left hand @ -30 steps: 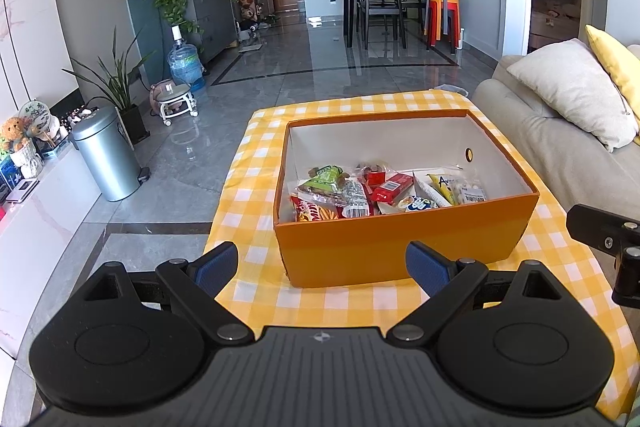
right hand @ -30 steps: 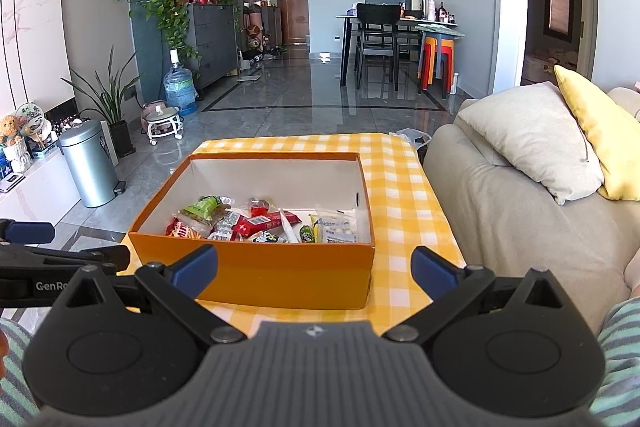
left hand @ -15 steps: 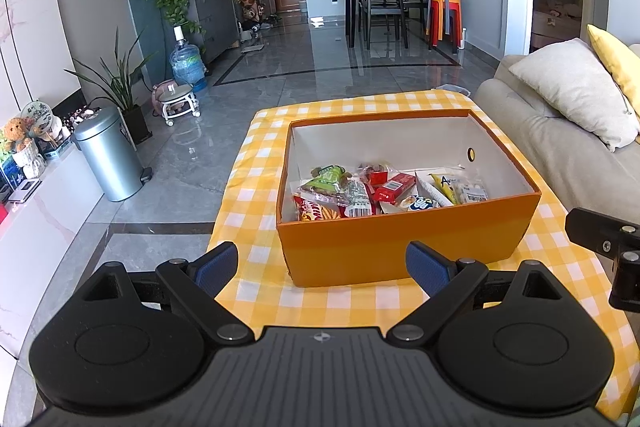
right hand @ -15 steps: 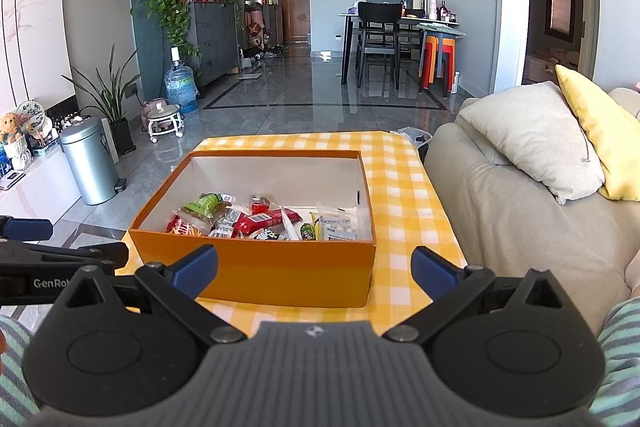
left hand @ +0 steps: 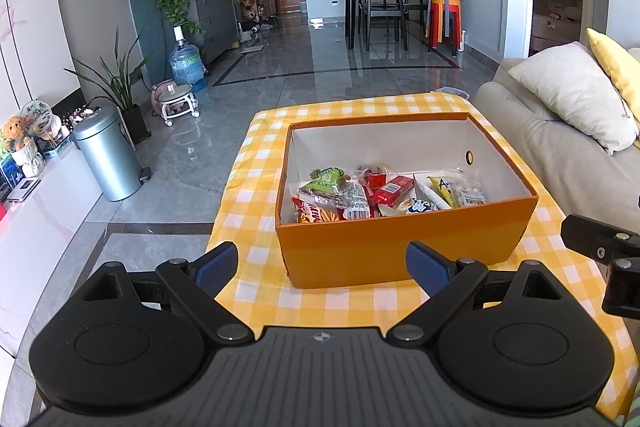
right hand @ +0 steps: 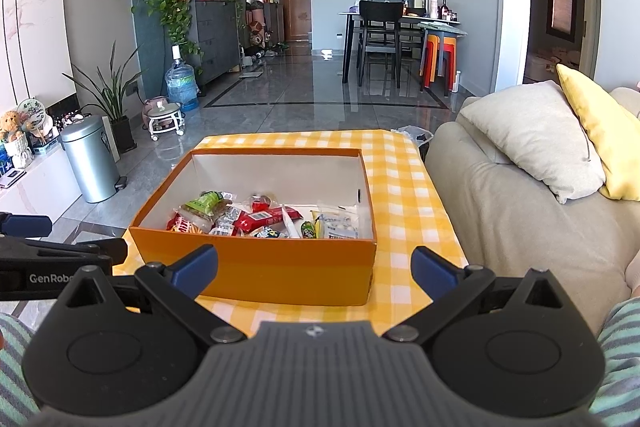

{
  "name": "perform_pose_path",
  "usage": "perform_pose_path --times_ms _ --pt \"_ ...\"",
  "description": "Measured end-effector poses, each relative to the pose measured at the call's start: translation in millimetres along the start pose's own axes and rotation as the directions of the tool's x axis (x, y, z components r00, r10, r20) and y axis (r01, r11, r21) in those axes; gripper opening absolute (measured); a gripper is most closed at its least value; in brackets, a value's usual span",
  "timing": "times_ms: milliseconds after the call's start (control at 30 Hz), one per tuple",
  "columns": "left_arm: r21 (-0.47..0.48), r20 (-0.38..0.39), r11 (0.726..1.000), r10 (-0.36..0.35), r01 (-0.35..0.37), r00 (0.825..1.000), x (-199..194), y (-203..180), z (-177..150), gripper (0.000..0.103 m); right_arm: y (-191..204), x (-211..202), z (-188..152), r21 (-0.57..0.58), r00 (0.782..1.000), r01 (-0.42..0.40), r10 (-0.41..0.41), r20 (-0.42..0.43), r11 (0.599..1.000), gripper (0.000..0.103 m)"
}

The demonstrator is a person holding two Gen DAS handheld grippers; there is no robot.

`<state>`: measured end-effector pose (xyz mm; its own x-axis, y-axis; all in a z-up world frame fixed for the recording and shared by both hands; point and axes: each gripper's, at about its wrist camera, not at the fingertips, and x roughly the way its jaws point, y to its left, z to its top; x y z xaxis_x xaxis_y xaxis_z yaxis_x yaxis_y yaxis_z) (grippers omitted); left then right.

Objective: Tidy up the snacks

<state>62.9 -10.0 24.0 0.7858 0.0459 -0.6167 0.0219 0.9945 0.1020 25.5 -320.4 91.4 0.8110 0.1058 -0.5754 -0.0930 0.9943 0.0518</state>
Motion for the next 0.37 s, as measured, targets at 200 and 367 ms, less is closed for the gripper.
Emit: perform_pose_path --times_ms 200,367 --pt "0.006 0.007 1.000 0.005 -0.005 1.000 0.6 -1.5 2.1 0.103 -2.5 1.7 1.4 -0.004 1.000 -0.001 0.001 0.002 1.000 0.099" --pt "-0.001 0.010 1.000 0.005 -0.005 1.000 -1.0 -1.2 3.0 0.103 -2.6 1.8 1.2 -0.005 1.000 -0.001 0.001 -0.001 1.000 0.099"
